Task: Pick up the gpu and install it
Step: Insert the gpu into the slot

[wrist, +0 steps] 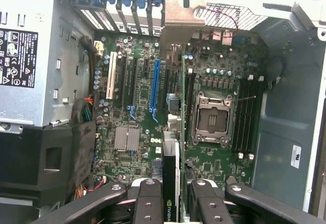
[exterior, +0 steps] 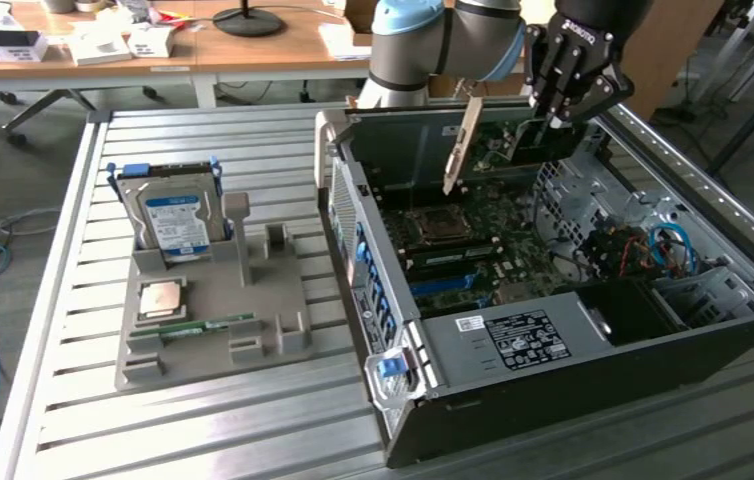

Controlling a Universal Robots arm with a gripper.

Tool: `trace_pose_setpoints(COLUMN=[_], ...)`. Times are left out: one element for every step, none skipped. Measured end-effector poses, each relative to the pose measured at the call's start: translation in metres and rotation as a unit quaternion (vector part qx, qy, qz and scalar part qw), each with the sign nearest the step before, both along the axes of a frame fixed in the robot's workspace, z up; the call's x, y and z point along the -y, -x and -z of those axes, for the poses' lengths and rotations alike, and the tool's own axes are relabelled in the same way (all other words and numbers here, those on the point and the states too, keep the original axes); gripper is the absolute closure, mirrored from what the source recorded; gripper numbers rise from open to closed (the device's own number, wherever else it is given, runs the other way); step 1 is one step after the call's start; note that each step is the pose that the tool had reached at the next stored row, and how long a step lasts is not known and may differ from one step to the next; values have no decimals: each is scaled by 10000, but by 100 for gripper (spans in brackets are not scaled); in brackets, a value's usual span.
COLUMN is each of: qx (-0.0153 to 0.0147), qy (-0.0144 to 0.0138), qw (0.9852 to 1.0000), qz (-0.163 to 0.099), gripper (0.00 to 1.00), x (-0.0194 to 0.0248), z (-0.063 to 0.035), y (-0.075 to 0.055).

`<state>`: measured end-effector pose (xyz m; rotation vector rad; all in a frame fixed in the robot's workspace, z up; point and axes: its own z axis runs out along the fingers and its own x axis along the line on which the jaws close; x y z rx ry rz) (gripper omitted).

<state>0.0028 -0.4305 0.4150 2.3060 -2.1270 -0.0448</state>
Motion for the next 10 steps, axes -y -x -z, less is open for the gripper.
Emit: trace_pose_setpoints(qx=[0, 1, 1, 1, 1, 1, 1, 1, 1, 1], qy=[0, 0, -1, -1, 0, 1, 0, -1, -1, -1], qw=[10000, 10000, 10000, 10000, 10000, 10000, 10000, 10000, 10000, 10000], qz=[0, 0, 0, 0, 0, 0, 0, 0, 0, 0], gripper=[74, 74, 74, 74, 74, 74, 74, 74, 74, 74], x=[0, 0, 0, 0, 0, 0, 0, 0, 0, 0], z=[2, 6, 10, 12, 13, 12, 13, 14, 15, 17], y=[0, 0, 0, 0, 0, 0, 0, 0, 0, 0])
